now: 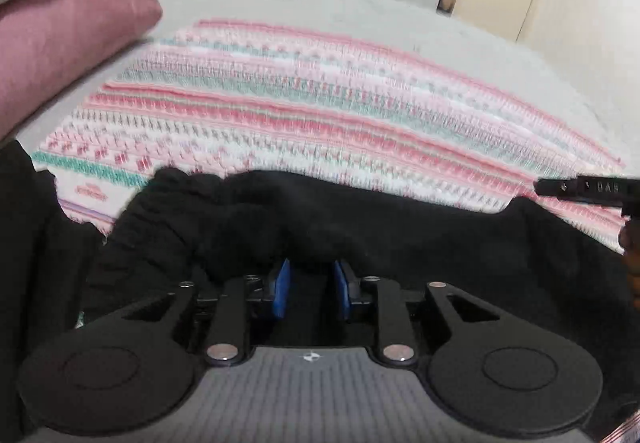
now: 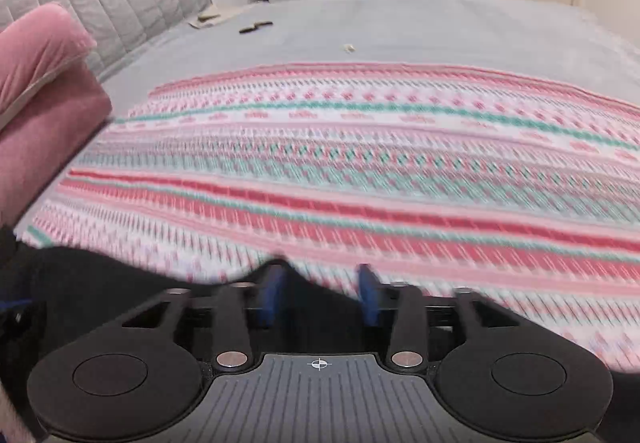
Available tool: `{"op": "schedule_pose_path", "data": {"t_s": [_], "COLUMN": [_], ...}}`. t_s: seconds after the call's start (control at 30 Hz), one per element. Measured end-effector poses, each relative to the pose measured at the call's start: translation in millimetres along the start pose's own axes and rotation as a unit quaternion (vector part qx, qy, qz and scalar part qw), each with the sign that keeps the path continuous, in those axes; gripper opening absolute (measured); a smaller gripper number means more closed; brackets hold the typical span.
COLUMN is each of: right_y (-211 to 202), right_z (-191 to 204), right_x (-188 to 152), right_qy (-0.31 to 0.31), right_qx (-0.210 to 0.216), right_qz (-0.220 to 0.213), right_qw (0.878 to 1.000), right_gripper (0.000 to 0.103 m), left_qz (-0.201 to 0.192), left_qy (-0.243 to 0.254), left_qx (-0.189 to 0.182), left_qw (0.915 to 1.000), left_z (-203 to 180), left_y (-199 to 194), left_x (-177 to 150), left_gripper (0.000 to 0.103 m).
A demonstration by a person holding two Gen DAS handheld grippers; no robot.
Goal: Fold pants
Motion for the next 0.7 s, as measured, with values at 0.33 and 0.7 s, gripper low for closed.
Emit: {"op": "schedule_pose_path", "data": {"t_s": [0.33, 0.7], "right_y": [25.0, 49.2], "right_z": [31.7, 26.7], "right_x": [-9.0, -34.0], "right_qy": [-0.083, -0.153], "right_qx": [0.002, -0.13], "right_qz": [0.009, -0.028], "right_qw": [0.997, 0.979], "right_gripper": [0.002, 0.03], "left_qz": [0.035, 0.022], "left_qy": [-0.007, 0.025], "left_qx": [0.016, 0.019], "left_qw": [0.9992, 0.9993], "left_z": [10.9, 8.1], "left_y": [12.4, 4.4], "left_x": [-7.1, -9.3], "left_gripper": [0.036, 0.033]}}
Point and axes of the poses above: each gripper's, at about its wrist camera, not at the fingertips, and y roughly the way its jaws point, z to its left, x to its top, the point moved 6 cm from there along y, roughly the way its jaws point, and after that the axes turned 6 degrees about -z, right-handed, at the moved point
